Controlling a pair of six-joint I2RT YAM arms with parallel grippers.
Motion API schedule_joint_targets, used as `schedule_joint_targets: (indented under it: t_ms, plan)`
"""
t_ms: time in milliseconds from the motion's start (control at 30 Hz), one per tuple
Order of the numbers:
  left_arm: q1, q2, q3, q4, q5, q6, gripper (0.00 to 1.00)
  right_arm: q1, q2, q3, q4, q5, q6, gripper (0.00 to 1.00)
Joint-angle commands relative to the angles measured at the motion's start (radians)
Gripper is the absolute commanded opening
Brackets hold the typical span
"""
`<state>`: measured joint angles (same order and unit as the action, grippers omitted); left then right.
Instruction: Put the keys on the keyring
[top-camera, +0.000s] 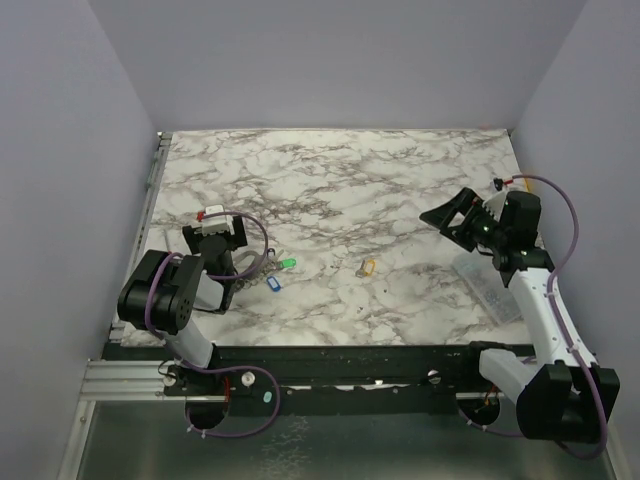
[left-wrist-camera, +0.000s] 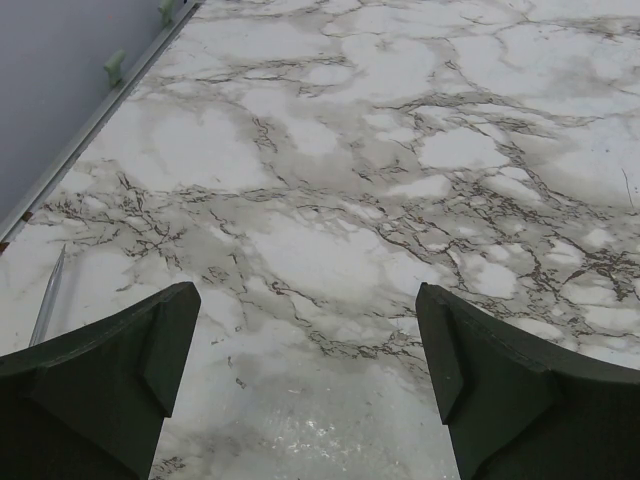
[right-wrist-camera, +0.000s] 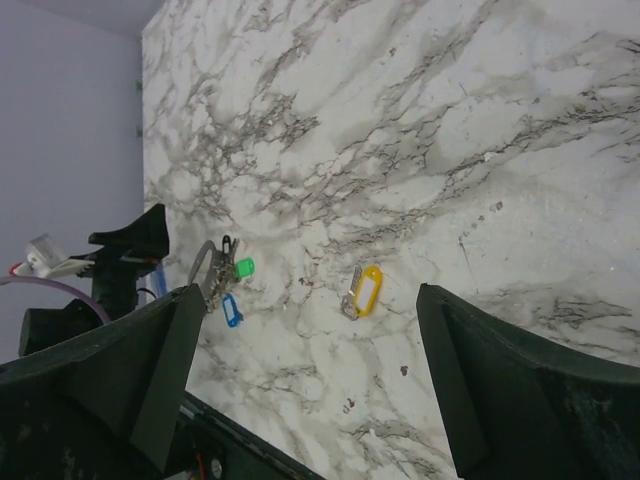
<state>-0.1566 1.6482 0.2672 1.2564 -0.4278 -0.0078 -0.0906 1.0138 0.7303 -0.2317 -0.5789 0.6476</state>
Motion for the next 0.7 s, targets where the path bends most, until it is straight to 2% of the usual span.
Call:
schedule_joint_targets:
  t_ms: [0,200,333,467,533,667]
  plan:
    - [0.002,0.010,0.003,0.033,-0.009,-0.018,0.99,0.003,0.008,0.068,-0.084,0.071,-0.070,1.00]
    - [0.007,0.009,0.003,0.032,-0.014,-0.028,0.99,0.003,0.025,0.127,-0.162,0.118,-0.121,1.00]
    - [0.010,-0.039,-0.031,0.038,-0.122,-0.080,0.99,0.009,0.029,0.149,-0.187,0.115,-0.147,1.00]
    - [0.003,-0.103,-0.130,0.193,-0.107,-0.060,0.99,0.023,0.035,0.193,-0.235,0.178,-0.176,1.00]
    - [-0.011,-0.201,-0.149,0.129,-0.156,-0.067,0.99,0.030,0.047,0.219,-0.258,0.198,-0.181,1.00]
    - [-0.012,-0.445,-0.100,-0.204,-0.171,-0.106,0.99,0.051,0.072,0.252,-0.275,0.204,-0.180,1.00]
